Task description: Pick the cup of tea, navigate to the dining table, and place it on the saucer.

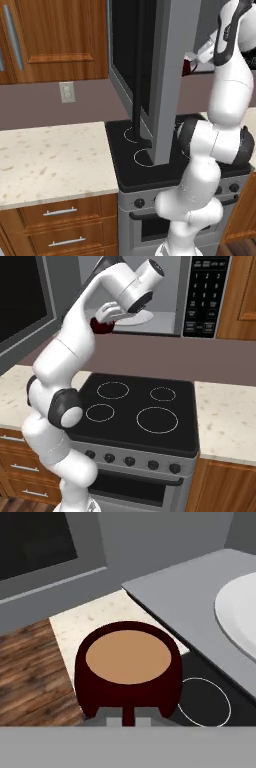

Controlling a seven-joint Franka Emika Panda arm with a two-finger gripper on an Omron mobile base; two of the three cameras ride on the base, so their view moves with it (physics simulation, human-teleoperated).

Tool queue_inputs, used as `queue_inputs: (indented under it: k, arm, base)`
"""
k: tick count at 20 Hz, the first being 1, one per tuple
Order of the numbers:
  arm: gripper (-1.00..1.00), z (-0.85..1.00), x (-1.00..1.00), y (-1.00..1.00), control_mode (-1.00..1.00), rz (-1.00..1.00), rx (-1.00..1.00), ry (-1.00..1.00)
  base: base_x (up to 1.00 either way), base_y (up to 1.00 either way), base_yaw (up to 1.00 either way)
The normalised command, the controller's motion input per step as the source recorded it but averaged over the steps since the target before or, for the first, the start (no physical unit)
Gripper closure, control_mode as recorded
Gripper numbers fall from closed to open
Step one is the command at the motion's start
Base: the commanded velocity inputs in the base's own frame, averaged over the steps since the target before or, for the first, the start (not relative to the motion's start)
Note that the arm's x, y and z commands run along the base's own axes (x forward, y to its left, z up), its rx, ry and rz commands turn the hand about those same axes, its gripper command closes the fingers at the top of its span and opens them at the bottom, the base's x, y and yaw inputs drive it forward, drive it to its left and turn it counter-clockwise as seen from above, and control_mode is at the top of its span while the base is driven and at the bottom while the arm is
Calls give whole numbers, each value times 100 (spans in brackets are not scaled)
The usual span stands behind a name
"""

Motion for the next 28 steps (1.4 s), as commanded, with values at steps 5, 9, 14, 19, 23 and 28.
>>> queue_inputs:
  k: [5, 9, 14, 19, 23, 28]
  arm:
    - [100, -1, -100, 0, -100, -25, 2, -20]
    - [100, 20, -100, 0, -100, -30, 9, -3]
    - [100, 8, -100, 0, -100, -17, 7, 0]
    - [100, -1, -100, -7, -100, -3, 0, 1]
    - [100, -6, -99, -18, -100, 0, 0, 1]
    - [100, -43, -58, -9, -100, 0, 0, 10]
  base:
    - [0, 0, 0]
    - [0, 0, 0]
    - [0, 0, 0]
    - [0, 0, 0]
    - [0, 0, 0]
    - [0, 0, 0]
